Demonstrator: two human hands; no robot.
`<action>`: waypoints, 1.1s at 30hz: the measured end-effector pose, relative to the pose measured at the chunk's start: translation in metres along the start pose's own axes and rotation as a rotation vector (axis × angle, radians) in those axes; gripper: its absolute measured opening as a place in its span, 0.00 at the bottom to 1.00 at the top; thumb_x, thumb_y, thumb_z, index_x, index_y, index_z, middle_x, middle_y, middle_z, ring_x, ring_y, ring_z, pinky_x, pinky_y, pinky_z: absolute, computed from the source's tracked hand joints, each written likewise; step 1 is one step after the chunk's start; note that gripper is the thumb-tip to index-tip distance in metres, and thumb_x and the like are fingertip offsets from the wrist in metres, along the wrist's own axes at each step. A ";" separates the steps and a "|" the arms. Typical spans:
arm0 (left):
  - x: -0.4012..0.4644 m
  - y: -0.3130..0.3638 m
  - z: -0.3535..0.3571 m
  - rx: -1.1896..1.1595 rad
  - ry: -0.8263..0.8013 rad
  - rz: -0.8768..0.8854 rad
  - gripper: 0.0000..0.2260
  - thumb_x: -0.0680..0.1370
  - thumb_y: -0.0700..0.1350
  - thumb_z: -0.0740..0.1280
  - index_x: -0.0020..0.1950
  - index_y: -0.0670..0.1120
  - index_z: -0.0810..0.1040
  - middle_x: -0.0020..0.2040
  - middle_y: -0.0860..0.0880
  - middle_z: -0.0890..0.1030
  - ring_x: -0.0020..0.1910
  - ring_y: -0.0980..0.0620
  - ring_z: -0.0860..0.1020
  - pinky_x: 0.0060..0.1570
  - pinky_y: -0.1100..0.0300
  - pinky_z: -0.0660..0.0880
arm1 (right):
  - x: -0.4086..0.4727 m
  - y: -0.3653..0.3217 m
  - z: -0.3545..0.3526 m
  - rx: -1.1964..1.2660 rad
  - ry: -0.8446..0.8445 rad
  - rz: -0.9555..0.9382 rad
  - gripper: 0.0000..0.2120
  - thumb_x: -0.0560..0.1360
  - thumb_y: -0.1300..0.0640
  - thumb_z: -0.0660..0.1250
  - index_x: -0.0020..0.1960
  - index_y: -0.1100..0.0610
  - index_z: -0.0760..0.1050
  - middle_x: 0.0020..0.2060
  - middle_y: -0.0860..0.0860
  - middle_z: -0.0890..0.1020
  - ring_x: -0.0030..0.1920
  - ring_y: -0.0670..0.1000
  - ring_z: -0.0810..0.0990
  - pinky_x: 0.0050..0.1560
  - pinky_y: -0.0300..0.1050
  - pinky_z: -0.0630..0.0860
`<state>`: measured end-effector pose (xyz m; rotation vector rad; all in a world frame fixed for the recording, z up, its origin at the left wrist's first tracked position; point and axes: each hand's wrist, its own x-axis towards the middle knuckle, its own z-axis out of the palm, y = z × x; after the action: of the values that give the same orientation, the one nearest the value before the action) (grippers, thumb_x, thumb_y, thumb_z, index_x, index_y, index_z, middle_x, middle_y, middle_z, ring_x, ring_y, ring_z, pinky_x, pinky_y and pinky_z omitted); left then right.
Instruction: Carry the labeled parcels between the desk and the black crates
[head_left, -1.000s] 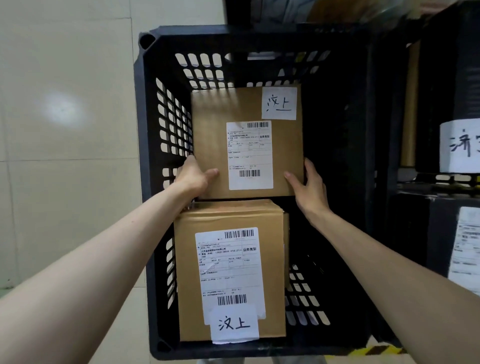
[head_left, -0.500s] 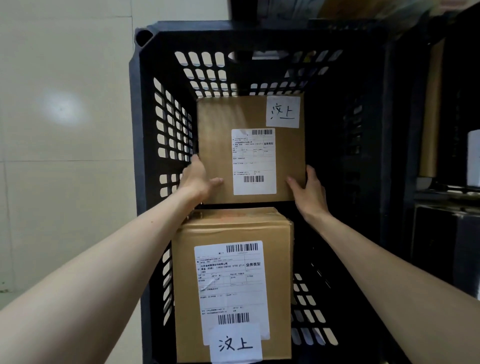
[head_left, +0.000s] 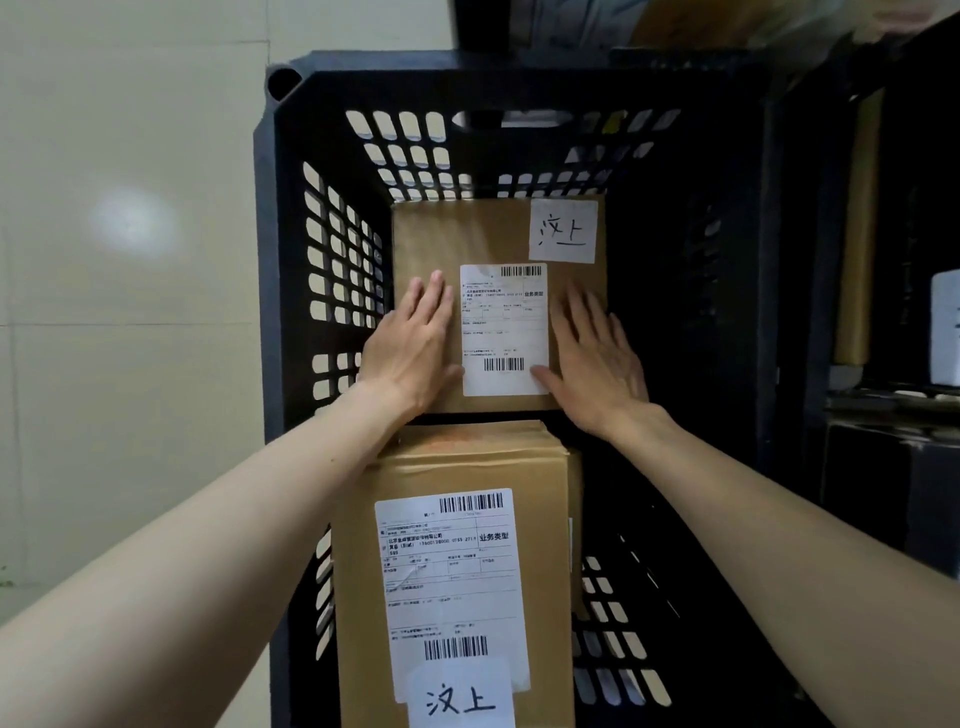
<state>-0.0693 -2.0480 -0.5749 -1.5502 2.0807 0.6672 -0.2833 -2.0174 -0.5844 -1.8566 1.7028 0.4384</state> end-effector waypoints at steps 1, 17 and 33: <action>0.001 0.000 0.001 -0.003 -0.015 0.000 0.43 0.81 0.58 0.66 0.83 0.44 0.42 0.83 0.48 0.40 0.82 0.47 0.42 0.77 0.51 0.59 | 0.001 0.000 0.002 0.007 0.002 0.004 0.40 0.82 0.44 0.60 0.81 0.56 0.39 0.81 0.54 0.40 0.80 0.55 0.39 0.79 0.53 0.42; -0.095 0.022 -0.152 0.011 0.180 0.008 0.25 0.85 0.55 0.57 0.78 0.43 0.63 0.76 0.42 0.68 0.76 0.44 0.66 0.72 0.48 0.66 | -0.081 -0.048 -0.164 -0.059 0.162 -0.051 0.19 0.85 0.49 0.52 0.67 0.59 0.72 0.67 0.56 0.74 0.66 0.57 0.73 0.65 0.53 0.67; -0.430 0.092 -0.589 0.030 0.716 -0.211 0.23 0.85 0.58 0.56 0.76 0.47 0.68 0.72 0.44 0.74 0.70 0.43 0.72 0.66 0.49 0.68 | -0.378 -0.148 -0.623 -0.166 0.688 -0.260 0.19 0.84 0.47 0.54 0.66 0.59 0.73 0.64 0.58 0.76 0.64 0.60 0.76 0.63 0.53 0.70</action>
<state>-0.0897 -2.0748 0.1594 -2.1723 2.3188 -0.0196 -0.2750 -2.0945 0.1553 -2.5027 1.8261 -0.2043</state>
